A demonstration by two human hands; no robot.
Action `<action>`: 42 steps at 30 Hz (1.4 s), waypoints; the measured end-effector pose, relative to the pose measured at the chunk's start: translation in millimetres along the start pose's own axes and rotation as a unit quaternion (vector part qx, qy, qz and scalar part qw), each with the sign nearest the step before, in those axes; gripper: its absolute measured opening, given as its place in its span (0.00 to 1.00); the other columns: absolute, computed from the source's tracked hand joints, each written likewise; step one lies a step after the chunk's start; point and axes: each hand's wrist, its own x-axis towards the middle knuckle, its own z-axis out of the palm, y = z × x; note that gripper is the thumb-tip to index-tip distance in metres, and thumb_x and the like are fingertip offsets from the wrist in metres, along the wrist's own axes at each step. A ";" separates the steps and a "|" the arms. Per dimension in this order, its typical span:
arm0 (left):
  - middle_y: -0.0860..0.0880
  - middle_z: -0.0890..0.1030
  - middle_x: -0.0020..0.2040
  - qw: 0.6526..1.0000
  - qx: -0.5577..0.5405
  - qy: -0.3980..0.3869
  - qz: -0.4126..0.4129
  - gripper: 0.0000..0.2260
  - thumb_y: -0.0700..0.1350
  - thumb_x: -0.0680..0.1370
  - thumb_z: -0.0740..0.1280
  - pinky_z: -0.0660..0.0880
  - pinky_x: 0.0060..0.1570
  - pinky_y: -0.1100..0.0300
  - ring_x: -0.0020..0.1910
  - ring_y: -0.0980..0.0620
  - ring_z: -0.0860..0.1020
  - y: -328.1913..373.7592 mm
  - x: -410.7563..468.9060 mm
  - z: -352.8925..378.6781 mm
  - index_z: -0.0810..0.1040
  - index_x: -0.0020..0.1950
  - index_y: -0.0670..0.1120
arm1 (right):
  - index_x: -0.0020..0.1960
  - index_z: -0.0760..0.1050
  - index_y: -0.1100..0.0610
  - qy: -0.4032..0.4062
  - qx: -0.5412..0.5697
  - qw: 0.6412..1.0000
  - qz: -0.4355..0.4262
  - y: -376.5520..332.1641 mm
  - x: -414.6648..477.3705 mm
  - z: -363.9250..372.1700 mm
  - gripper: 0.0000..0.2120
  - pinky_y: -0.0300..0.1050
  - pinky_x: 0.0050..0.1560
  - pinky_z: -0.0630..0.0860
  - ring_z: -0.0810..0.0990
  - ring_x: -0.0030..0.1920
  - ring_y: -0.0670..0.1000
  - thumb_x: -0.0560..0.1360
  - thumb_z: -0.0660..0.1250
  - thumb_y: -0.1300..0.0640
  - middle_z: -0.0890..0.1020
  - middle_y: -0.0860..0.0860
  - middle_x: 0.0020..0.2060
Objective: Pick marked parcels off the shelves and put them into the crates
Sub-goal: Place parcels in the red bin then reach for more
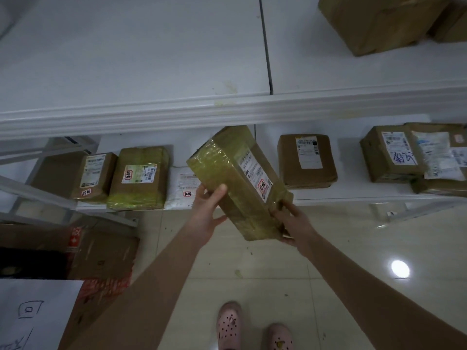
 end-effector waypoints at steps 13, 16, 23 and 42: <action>0.44 0.64 0.67 0.969 0.187 0.164 0.017 0.52 0.53 0.59 0.81 0.71 0.62 0.39 0.64 0.42 0.68 -10.0 14.1 18.0 0.53 0.75 0.56 | 0.60 0.77 0.49 -0.024 -0.148 0.985 -0.085 28.7 -8.3 26.0 0.19 0.44 0.38 0.76 0.78 0.36 0.49 0.71 0.73 0.46 0.83 0.51 0.43; 0.47 0.70 0.65 0.971 0.188 0.149 -0.007 0.52 0.58 0.52 0.80 0.73 0.59 0.40 0.62 0.43 0.72 -3.2 11.9 9.9 0.57 0.71 0.61 | 0.58 0.79 0.48 -0.010 -0.222 0.970 -0.103 22.1 -6.9 17.6 0.19 0.42 0.43 0.76 0.81 0.42 0.47 0.69 0.74 0.45 0.83 0.47 0.43; 0.49 0.78 0.55 0.984 0.147 -0.056 -0.081 0.28 0.43 0.76 0.66 0.73 0.47 0.51 0.51 0.49 0.75 -6.7 -0.3 -10.8 0.62 0.73 0.61 | 0.73 0.66 0.52 -0.026 -0.154 0.987 -0.025 -17.0 3.2 -11.5 0.28 0.50 0.56 0.73 0.76 0.58 0.54 0.75 0.70 0.52 0.78 0.53 0.58; 0.53 0.73 0.68 0.972 0.229 -0.036 0.046 0.38 0.34 0.76 0.68 0.78 0.56 0.53 0.62 0.56 0.76 -31.4 -45.5 -44.1 0.54 0.78 0.58 | 0.73 0.64 0.44 -0.037 -0.211 0.968 -0.130 8.7 -12.8 17.3 0.37 0.54 0.65 0.72 0.73 0.66 0.54 0.71 0.70 0.69 0.75 0.54 0.65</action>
